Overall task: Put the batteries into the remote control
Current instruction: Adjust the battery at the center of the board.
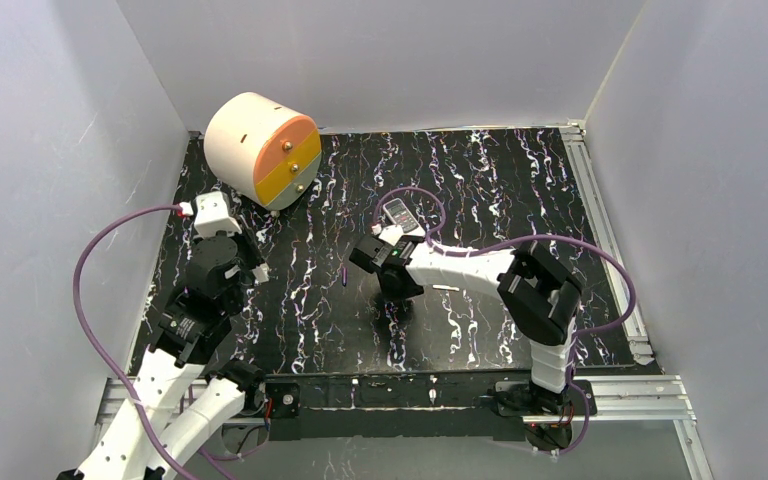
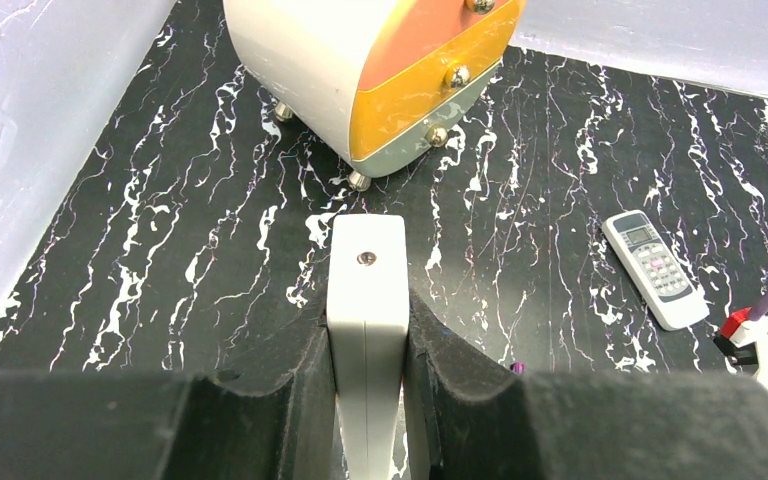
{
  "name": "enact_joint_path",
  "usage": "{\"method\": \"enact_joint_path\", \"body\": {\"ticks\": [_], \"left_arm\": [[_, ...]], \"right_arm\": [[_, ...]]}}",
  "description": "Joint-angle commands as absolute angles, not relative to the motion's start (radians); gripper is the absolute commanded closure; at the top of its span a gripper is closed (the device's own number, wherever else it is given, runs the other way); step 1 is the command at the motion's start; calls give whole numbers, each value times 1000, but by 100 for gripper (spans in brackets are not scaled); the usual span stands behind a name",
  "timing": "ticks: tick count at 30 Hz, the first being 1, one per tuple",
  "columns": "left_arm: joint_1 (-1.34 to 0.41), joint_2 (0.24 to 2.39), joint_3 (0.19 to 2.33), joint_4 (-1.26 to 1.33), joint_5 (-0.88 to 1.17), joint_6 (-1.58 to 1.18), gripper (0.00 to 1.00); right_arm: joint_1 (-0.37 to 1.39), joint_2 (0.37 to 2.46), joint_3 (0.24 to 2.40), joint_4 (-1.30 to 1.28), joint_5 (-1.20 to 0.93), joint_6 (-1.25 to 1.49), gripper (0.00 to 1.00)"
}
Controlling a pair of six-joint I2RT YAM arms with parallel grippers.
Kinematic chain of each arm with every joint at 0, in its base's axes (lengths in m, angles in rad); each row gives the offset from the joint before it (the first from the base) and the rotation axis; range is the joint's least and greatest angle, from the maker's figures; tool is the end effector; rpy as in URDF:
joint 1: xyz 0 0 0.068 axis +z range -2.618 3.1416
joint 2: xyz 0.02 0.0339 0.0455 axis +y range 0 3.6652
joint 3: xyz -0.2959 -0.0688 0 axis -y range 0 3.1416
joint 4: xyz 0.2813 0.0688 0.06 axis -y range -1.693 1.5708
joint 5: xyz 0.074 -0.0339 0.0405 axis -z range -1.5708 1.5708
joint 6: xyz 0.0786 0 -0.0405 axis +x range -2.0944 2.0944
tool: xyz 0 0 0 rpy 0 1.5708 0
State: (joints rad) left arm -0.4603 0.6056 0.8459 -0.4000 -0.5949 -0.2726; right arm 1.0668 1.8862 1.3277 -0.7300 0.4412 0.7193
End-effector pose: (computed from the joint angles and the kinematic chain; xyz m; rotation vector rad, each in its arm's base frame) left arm 0.1746 -0.0374 0.3850 -0.2739 1.6808 -0.0313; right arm 0.2335 0.3538 0.1573 -0.3712 2.5987 -0.0785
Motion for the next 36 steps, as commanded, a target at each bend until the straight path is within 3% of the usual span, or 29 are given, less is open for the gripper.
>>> {"method": "enact_joint_path", "body": {"ticks": [1, 19, 28, 32, 34, 36], "left_arm": [[-459, 590, 853, -394, -614, -281, 100], [-459, 564, 851, -389, -628, -268, 100], [-459, 554, 847, -384, -641, -268, 100], [-459, 552, 845, -379, -638, -268, 100], [-459, 554, 837, -365, -644, -264, 100], [-459, 559, 825, -353, -657, -261, 100]], "right_arm": [[1064, 1888, 1335, -736, 456, 764, 51], [1060, 1923, 1315, -736, 459, 888, 70], [1055, 1949, 1327, -752, 448, 958, 73], [1054, 1946, 1327, -770, 458, 1059, 84], [1054, 1909, 1298, -799, 503, 1212, 99], [1043, 1865, 1237, -767, 511, 1359, 99]]}}
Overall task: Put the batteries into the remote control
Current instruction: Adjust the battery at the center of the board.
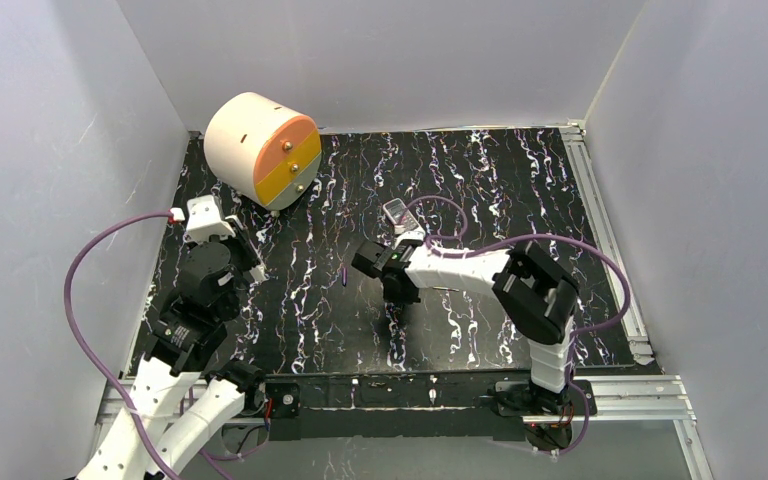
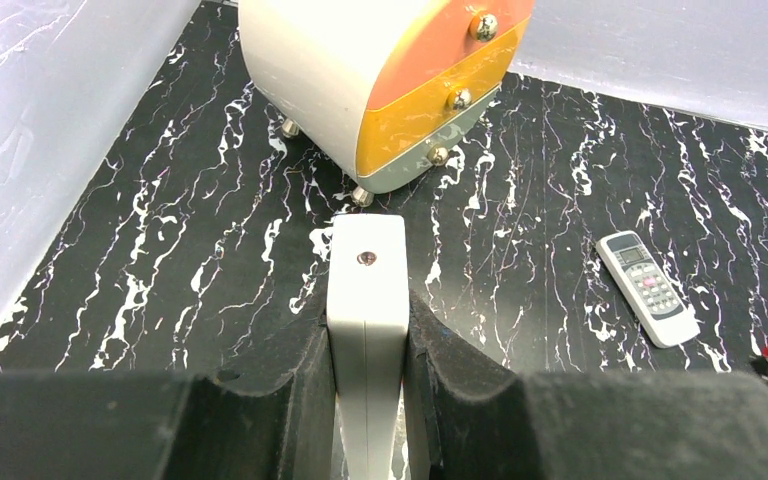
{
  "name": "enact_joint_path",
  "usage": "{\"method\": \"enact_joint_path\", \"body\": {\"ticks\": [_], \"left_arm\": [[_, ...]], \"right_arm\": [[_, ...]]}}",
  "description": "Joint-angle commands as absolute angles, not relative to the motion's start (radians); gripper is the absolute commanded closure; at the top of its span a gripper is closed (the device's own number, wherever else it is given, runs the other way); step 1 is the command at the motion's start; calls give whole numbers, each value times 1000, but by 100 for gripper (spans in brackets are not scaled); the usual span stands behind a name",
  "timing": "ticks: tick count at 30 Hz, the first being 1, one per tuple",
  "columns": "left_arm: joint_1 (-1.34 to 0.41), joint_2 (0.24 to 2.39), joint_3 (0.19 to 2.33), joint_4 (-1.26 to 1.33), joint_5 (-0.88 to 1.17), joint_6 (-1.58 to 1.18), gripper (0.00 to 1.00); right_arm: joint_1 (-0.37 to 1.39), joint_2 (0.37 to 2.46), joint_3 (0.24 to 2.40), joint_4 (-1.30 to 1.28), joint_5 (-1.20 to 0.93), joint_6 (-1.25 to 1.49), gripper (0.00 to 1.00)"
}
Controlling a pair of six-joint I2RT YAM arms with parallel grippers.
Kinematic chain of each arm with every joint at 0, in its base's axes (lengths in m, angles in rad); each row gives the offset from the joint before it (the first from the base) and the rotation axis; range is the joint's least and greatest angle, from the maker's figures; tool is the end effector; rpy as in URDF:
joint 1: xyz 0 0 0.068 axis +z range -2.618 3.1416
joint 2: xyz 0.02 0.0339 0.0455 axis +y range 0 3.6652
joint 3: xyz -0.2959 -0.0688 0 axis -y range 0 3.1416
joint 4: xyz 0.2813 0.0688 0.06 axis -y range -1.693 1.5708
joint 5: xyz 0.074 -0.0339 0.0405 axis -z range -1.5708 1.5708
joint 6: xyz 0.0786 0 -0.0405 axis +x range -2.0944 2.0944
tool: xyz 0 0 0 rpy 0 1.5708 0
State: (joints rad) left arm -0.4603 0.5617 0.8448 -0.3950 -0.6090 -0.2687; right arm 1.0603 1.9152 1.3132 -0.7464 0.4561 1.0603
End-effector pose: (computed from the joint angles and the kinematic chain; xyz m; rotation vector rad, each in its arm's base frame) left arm 0.1638 -0.0310 0.3918 -0.2945 1.6364 -0.0401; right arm 0.2343 0.3475 0.1412 0.0683 2.6374 -0.0421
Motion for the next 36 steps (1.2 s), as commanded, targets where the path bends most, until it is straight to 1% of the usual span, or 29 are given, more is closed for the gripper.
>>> {"method": "enact_joint_path", "body": {"ticks": [1, 3, 8, 10, 12, 13, 17, 19, 21, 24, 25, 28, 29, 30, 31, 32, 33, 34, 36], "left_arm": [[-459, 561, 822, -348, -661, -262, 100], [-459, 567, 816, -341, -666, -267, 100], [-459, 572, 811, -322, -669, -278, 100], [-459, 572, 811, -322, -677, -279, 100], [-459, 570, 812, -326, -693, -283, 100], [-459, 567, 809, -322, -700, -279, 100], [-459, 562, 802, -312, -715, -269, 100], [-459, 568, 804, -315, -715, -270, 100], [-459, 577, 808, -322, -713, -272, 100], [-459, 591, 814, -333, -714, -270, 100], [-459, 595, 816, -334, -716, -268, 100], [-459, 604, 823, -344, -712, -267, 100], [-459, 604, 826, -351, -707, -267, 100], [-459, 604, 828, -355, -705, -266, 100], [-459, 603, 826, -355, -702, -266, 100], [-459, 603, 824, -354, -701, -264, 100], [-459, 603, 824, -354, -700, -265, 100], [-459, 604, 825, -354, -697, -265, 100], [-459, 607, 827, -359, -698, -264, 100]], "right_arm": [[1033, 1853, 1216, -768, 500, 1427, 99], [1017, 1855, 1203, -790, 467, 1562, 99], [1016, 1903, 1316, -956, 492, 1782, 99], [1017, 1906, 1330, -975, 506, 1826, 99], [1016, 1906, 1334, -977, 510, 1839, 96], [1016, 1909, 1343, -985, 514, 1832, 93], [1018, 1910, 1409, -998, 550, 1735, 53], [1019, 1889, 1440, -997, 585, 1685, 42], [1016, 1849, 1449, -965, 616, 1613, 36], [1000, 1772, 1419, -875, 649, 1423, 34], [984, 1743, 1394, -810, 650, 1304, 34], [929, 1681, 1319, -591, 584, 802, 34], [916, 1673, 1305, -529, 515, 549, 35], [912, 1675, 1305, -505, 397, 356, 35], [914, 1687, 1318, -516, 273, 177, 35], [919, 1706, 1343, -568, 145, 54, 35], [927, 1735, 1373, -632, 76, -53, 36], [940, 1764, 1396, -674, 80, -129, 37], [964, 1818, 1426, -719, 174, -233, 38]]}}
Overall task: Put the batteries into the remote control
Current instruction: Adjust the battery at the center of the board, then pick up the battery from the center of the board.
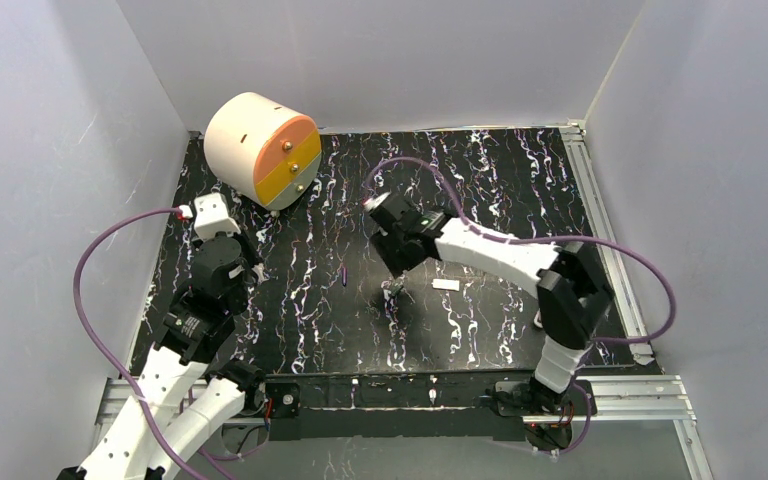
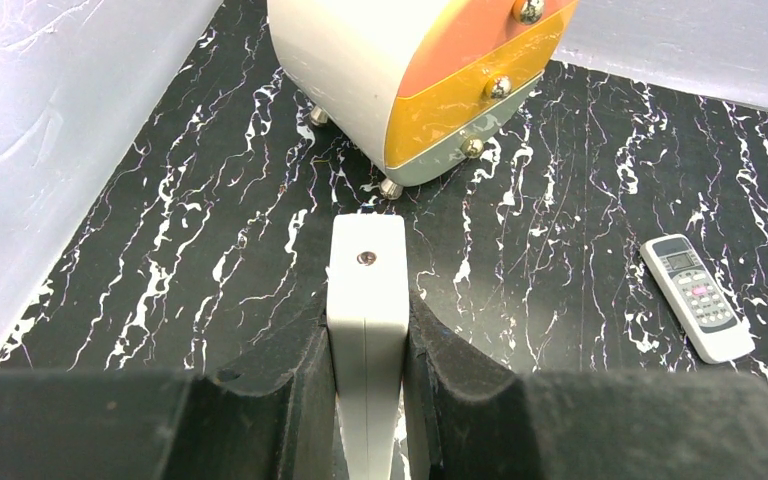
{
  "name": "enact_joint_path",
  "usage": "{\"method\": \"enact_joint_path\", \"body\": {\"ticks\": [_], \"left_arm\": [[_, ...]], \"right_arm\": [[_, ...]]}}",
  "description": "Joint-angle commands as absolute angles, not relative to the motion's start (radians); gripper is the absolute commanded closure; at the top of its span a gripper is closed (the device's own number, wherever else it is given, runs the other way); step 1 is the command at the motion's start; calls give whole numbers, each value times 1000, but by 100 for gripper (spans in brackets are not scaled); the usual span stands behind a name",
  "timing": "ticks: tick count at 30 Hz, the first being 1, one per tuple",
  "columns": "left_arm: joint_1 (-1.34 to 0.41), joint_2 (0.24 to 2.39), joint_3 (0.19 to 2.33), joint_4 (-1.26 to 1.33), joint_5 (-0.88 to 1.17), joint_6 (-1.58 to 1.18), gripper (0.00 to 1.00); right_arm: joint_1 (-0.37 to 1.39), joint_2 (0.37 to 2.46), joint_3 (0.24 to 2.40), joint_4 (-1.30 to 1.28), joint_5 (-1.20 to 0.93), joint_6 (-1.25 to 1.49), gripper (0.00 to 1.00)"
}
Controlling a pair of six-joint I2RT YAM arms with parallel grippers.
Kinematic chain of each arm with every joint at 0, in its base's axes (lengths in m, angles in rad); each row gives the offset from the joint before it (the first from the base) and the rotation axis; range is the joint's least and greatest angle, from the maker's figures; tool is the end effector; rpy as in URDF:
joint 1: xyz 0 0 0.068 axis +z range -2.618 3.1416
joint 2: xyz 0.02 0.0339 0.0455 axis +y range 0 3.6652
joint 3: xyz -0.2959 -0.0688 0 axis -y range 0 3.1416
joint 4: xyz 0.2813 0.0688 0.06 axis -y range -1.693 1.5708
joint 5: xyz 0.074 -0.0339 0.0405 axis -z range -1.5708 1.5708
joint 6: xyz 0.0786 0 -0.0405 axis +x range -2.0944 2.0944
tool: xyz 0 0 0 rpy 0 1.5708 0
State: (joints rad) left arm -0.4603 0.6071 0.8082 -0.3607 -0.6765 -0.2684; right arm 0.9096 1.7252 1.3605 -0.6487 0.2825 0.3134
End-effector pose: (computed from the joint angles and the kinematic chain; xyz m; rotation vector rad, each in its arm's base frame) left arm 0.1779 -0.0333 0.3758 -0.3288 1.6630 0.0408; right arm 0.2806 0.3250 0.2347 -0.6436 2.4445 0.1208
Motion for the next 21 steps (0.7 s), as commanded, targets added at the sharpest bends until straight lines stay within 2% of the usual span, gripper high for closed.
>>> {"method": "enact_joint_path", "body": {"ticks": [1, 4, 9, 16, 21], "left_arm": [[-459, 610, 826, -360, -701, -260, 100], [-459, 616, 827, -364, -729, -248, 100], [-459, 622, 820, -345, -755, -236, 100], [-459, 634, 822, -345, -755, -240, 100], [-459, 634, 820, -347, -749, -245, 100]], "right_arm": [[967, 1843, 1440, -735, 195, -273, 40], [968, 1863, 1431, -709, 128, -391, 45], [968, 1878, 1416, -642, 49, -506, 44], [974, 1919, 1405, -720, 45, -564, 44], [976, 1896, 1353, -642, 40, -581, 45]]}}
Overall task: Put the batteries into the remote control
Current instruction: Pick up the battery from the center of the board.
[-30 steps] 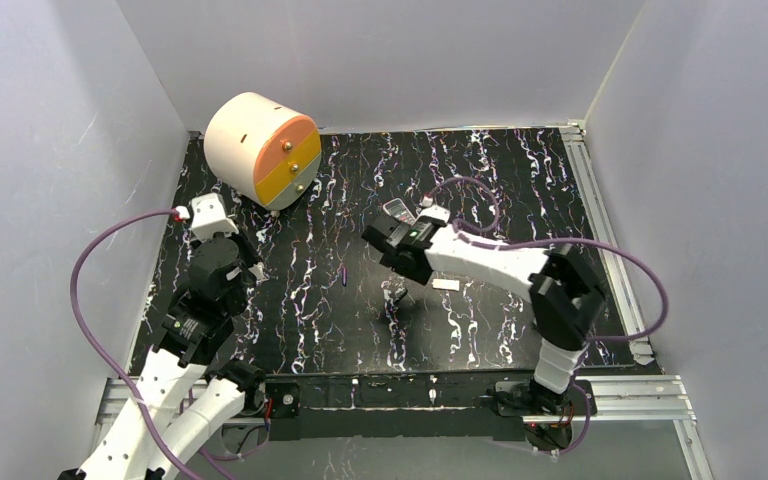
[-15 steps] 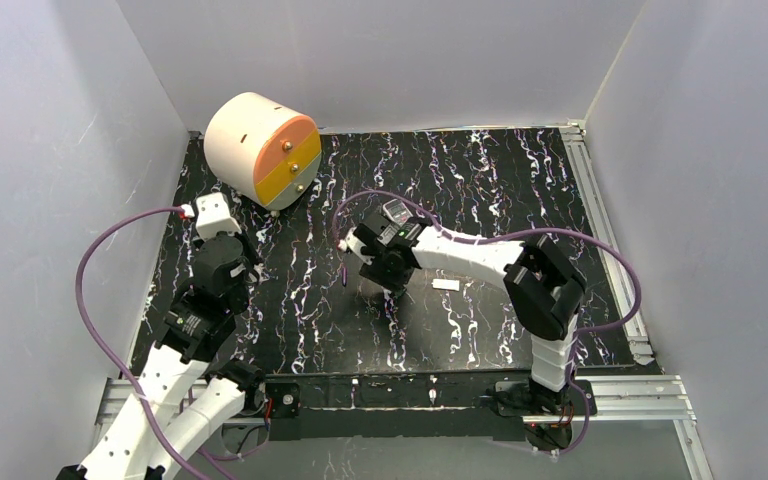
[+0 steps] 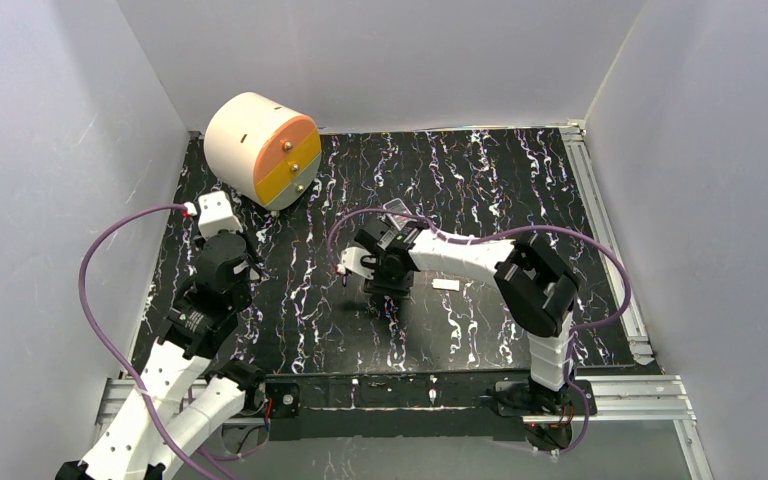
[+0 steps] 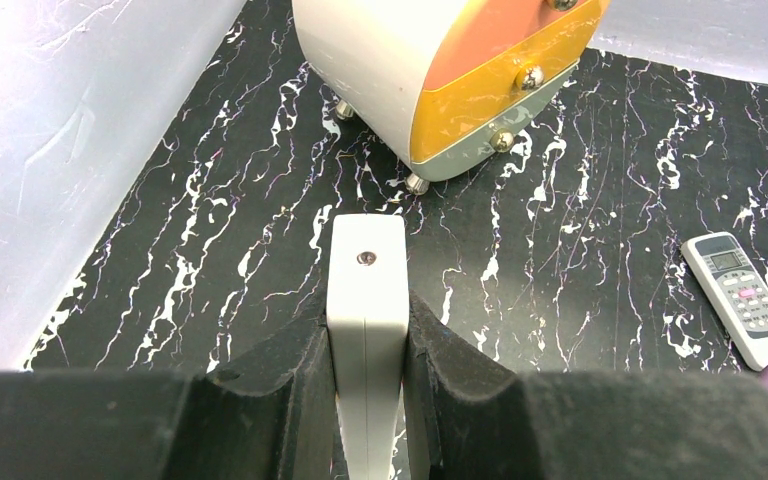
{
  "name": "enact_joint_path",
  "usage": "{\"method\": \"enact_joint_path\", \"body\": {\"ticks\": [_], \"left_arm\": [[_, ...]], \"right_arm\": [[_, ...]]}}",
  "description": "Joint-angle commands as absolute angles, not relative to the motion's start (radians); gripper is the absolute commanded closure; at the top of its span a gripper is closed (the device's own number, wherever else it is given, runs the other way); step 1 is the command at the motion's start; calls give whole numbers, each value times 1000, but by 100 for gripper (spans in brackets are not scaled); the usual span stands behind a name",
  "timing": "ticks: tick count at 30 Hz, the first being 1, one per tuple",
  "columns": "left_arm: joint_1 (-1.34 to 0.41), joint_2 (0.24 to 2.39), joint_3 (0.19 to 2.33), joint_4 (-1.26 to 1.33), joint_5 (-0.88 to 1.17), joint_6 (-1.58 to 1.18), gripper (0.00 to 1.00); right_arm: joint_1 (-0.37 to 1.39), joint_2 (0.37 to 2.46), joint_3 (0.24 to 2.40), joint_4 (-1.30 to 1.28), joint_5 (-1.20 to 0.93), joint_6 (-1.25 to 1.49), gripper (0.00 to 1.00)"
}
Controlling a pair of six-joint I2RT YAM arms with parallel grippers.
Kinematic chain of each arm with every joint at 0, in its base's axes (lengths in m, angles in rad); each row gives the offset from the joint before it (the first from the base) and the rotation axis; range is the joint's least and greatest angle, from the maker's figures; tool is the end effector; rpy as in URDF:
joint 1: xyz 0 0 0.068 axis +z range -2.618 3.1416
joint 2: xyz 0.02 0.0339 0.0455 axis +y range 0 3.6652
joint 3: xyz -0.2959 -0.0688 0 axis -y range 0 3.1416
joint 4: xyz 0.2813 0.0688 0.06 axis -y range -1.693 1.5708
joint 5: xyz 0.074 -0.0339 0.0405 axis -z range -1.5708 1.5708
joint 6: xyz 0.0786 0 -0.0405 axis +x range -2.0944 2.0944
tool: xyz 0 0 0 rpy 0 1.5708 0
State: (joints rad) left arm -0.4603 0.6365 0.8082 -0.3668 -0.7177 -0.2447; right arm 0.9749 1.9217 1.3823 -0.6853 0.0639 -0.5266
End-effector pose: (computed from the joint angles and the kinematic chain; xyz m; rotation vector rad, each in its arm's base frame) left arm 0.1839 -0.0335 0.3707 -0.3266 1.6873 0.1122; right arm 0.2542 0.3660 0.1550 -1.8920 2.0507 0.0215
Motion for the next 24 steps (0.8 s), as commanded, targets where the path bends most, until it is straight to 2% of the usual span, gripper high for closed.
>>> {"method": "enact_joint_path", "body": {"ticks": [1, 9, 15, 17, 22, 24], "left_arm": [[-459, 634, 821, -348, -745, -245, 100], [-459, 635, 821, -349, -748, -242, 100], [-459, 635, 820, -350, -749, -242, 100], [-459, 636, 819, -350, -747, -242, 100], [-459, 638, 819, -350, -742, -244, 100], [-459, 639, 820, -351, -740, -245, 100]], "right_arm": [[976, 1896, 1348, -624, 41, -584, 45], [979, 1942, 1372, -621, -7, -611, 46], [982, 1941, 1338, -601, -37, -587, 55], [983, 1940, 1318, -578, -33, -572, 59], [986, 1942, 1300, -554, -29, -526, 81], [984, 1937, 1293, -551, -25, -506, 85]]}}
